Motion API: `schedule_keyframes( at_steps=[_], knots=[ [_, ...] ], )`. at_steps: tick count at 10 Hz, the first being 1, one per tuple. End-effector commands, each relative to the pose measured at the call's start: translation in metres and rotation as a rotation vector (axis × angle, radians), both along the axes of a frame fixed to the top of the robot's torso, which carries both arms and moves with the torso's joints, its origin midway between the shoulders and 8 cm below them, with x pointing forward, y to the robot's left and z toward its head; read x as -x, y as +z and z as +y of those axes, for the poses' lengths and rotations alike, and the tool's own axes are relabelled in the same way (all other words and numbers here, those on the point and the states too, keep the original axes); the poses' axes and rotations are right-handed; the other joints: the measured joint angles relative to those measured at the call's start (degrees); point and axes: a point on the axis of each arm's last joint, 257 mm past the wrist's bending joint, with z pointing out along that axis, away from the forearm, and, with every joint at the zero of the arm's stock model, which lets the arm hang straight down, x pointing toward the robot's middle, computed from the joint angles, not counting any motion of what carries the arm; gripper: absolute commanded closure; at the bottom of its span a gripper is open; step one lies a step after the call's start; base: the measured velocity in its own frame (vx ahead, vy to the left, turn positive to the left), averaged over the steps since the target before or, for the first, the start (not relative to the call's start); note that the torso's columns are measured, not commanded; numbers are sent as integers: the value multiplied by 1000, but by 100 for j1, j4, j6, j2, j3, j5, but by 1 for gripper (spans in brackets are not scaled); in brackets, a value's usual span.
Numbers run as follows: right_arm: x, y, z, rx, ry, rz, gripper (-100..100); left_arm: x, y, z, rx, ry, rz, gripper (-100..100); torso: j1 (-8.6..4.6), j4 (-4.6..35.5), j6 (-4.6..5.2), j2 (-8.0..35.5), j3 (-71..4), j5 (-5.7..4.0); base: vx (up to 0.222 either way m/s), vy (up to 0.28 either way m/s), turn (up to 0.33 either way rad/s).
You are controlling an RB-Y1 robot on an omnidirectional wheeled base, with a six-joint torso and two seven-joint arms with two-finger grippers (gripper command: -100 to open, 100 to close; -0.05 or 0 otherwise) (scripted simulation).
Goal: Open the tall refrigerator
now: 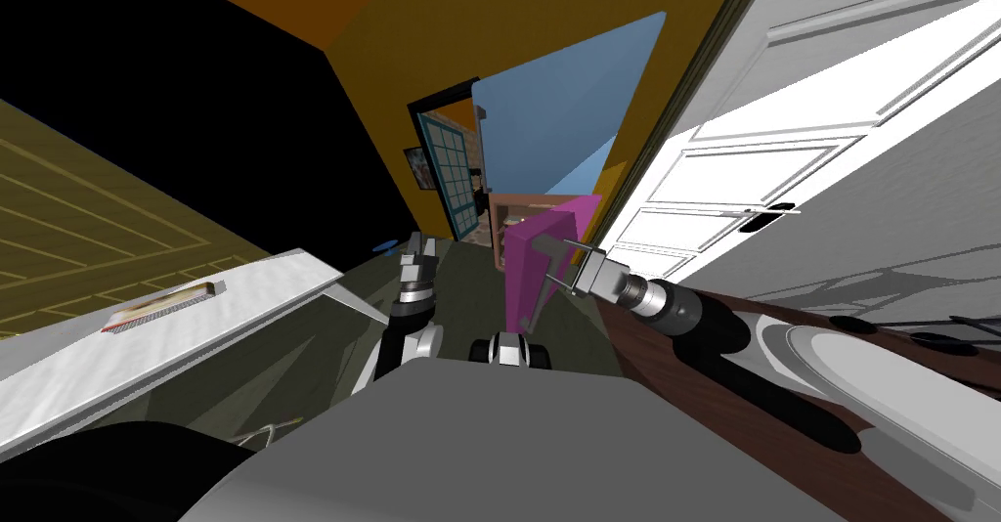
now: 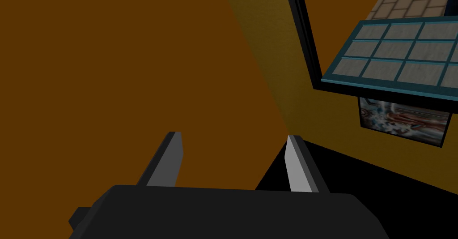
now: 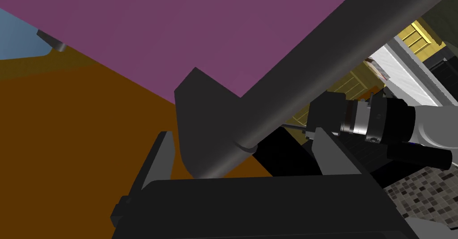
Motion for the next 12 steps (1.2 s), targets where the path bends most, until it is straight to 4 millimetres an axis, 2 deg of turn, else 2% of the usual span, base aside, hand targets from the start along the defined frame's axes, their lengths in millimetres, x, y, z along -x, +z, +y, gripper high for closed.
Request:
schedule_keyframes(
  at_steps=[1,3,6,9,10,11,12],
  knots=[
    [2,12,3,-1,18,-5,-100,0,0,0,0,0,0,0,14,-2,-7,10,11,4,-51,-53,-35],
    [3,23,4,-3,30,-5,-100,0,0,0,0,0,0,0,38,-15,-14,-79,-66,20,9,38,-90],
    [6,39,6,-4,48,-5,-100,0,0,0,0,0,0,0,-26,-26,-17,-115,-95,0,15,32,-43],
    [10,55,10,-4,68,-5,-100,0,0,0,0,0,0,0,-20,-16,-16,-88,-76,2,2,17,-48],
    [9,52,8,-2,64,-6,-100,0,0,0,0,0,0,0,-15,-17,-16,-91,-78,5,2,9,-12],
    [9,53,8,-4,65,-5,0,0,0,0,0,0,0,0,-19,-19,-18,-95,-81,3,0,0,0],
    [9,53,8,-4,64,-5,0,0,0,0,0,0,0,0,-21,-19,-17,-97,-82,2,0,0,0]
  ],
)
